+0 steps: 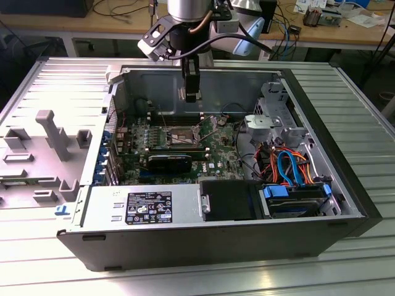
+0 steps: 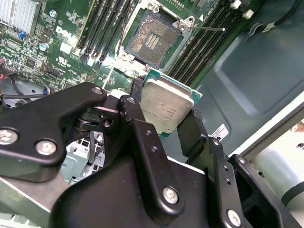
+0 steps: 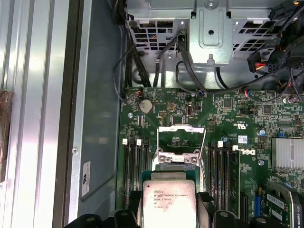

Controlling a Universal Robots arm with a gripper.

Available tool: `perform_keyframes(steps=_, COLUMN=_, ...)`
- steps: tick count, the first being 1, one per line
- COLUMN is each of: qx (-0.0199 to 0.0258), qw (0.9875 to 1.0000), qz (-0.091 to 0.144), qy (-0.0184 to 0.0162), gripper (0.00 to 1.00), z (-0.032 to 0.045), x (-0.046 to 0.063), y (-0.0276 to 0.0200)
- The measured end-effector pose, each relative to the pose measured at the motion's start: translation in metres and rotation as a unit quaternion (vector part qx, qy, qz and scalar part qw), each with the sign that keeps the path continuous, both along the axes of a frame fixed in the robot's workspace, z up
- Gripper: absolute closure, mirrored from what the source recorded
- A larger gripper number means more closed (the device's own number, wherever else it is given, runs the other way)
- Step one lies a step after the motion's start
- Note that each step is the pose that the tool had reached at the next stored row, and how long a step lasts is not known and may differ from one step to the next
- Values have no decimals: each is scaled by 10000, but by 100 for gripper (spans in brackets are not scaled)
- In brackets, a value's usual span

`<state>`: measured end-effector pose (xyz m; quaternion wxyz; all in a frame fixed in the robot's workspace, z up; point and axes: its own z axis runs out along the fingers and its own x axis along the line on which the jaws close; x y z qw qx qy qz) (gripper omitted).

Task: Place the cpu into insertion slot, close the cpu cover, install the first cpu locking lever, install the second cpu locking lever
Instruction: 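Place the cpu into insertion slot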

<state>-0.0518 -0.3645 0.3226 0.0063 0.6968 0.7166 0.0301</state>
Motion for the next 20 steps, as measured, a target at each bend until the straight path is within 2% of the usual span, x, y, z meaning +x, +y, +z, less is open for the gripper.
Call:
perform_keyframes(steps=7, qx=0, qw=10000, qz=0, qy=0, gripper=45, z=-1, x=0, y=0)
perform_keyframes(steps=14, qx=0, qw=10000, qz=0, qy=0, gripper=45, z=-80, x=0, y=-12)
perform_keyframes(steps=20, qx=0, qw=10000, qz=0, qy=0, gripper=45, z=-86, x=0, y=-16)
